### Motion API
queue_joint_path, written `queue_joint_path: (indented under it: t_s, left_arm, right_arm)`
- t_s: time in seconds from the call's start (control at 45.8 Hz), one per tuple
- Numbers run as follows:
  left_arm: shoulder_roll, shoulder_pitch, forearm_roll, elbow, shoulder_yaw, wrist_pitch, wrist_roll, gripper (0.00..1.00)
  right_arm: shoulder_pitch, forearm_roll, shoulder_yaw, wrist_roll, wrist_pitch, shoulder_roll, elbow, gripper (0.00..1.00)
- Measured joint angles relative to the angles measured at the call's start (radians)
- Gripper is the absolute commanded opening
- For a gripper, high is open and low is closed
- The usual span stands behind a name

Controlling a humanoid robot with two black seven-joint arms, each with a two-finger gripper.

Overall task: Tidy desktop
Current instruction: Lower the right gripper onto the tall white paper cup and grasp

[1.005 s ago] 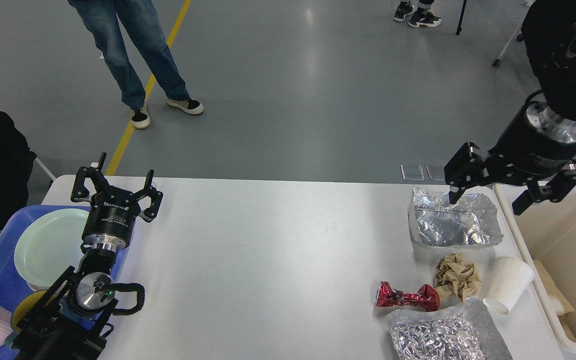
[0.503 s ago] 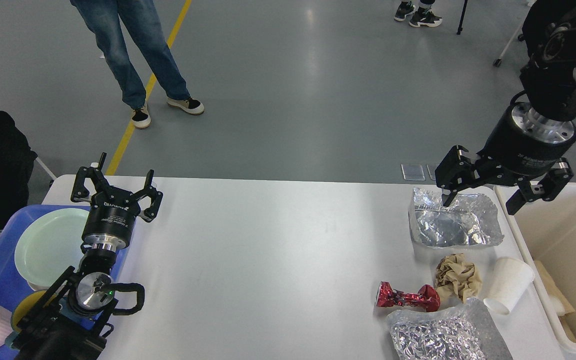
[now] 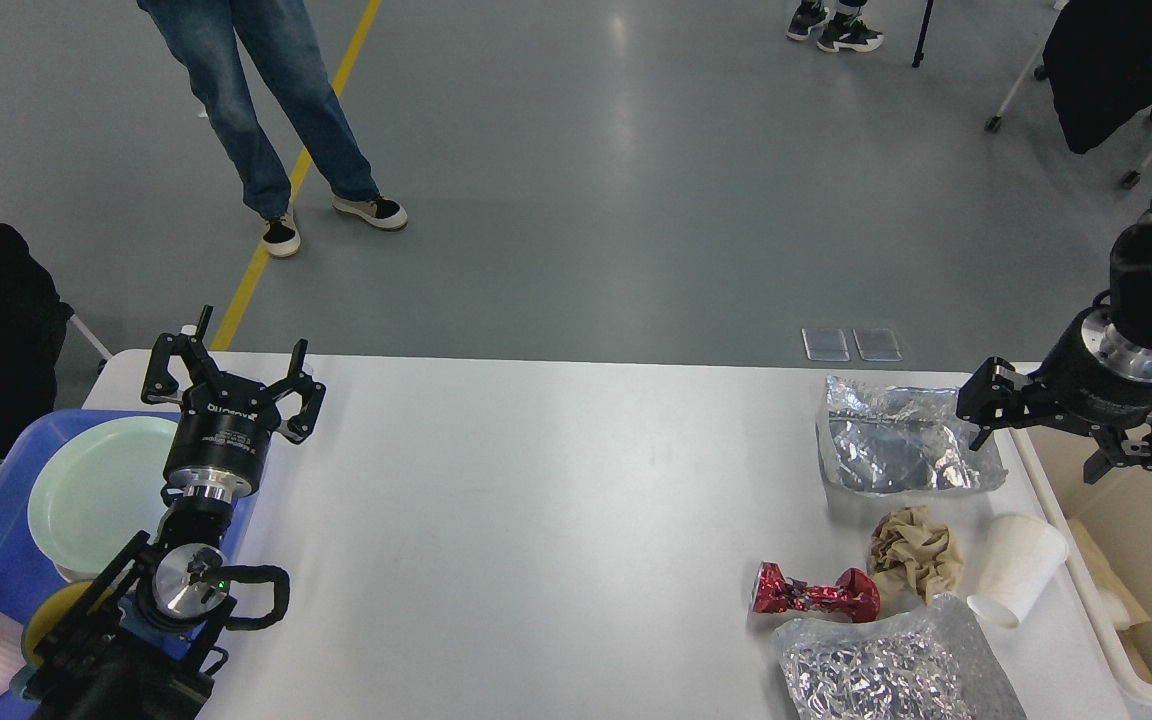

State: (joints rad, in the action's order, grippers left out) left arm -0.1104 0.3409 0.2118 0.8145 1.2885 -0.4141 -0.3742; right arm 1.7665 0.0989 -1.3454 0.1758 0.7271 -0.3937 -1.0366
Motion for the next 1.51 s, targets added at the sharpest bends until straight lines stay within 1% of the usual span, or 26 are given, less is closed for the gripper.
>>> queue_joint_path:
  t_s: [0.131,0.372,0.459,0.546,0.656,0.874,0.962,1.268,1.508]
  left_arm:
    - [0.000,0.000,0.000,0.000,0.000,0.000,0.000,0.96]
    - [0.000,0.000,0.000,0.000,0.000,0.000,0.000,0.96]
    - [0.000,0.000,0.000,0.000,0.000,0.000,0.000,0.96]
    - [0.000,0.000,0.000,0.000,0.000,0.000,0.000,0.96]
    - [0.000,0.000,0.000,0.000,0.000,0.000,0.000,0.96]
    - [0.000,0.000,0.000,0.000,0.000,0.000,0.000,0.96]
    - [0.000,0.000,0.000,0.000,0.000,0.000,0.000,0.96]
    - [0.000,0.000,-0.001,0.000,0.000,0.000,0.000,0.96]
    - [0.000,0.000,-0.001,0.000,0.000,0.000,0.000,0.96]
  right_arm:
    - [-0.142,-0.001,0.053,-0.003,-0.001,-0.021,0.109,0.99]
    - [-0.449,-0.004,0.212,-0.006,-0.002,-0.025,0.376,0.99]
    - [-0.536,-0.004,0.269,-0.006,-0.011,-0.023,0.456,0.99]
    - [-0.594,-0.004,0.305,-0.005,-0.035,-0.022,0.506,0.99]
    - [-0.623,-0.002,0.324,-0.002,-0.080,-0.022,0.521,0.99]
    - [-0.669,0.002,0.334,0.002,-0.238,-0.020,0.520,1.00]
    - [-0.692,0.002,0.338,0.003,-0.282,-0.020,0.516,1.00]
    - [-0.724,0.002,0.370,0.002,-0.312,-0.021,0.517,1.00]
    - [-0.743,0.001,0.376,0.002,-0.363,-0.007,0.512,1.00]
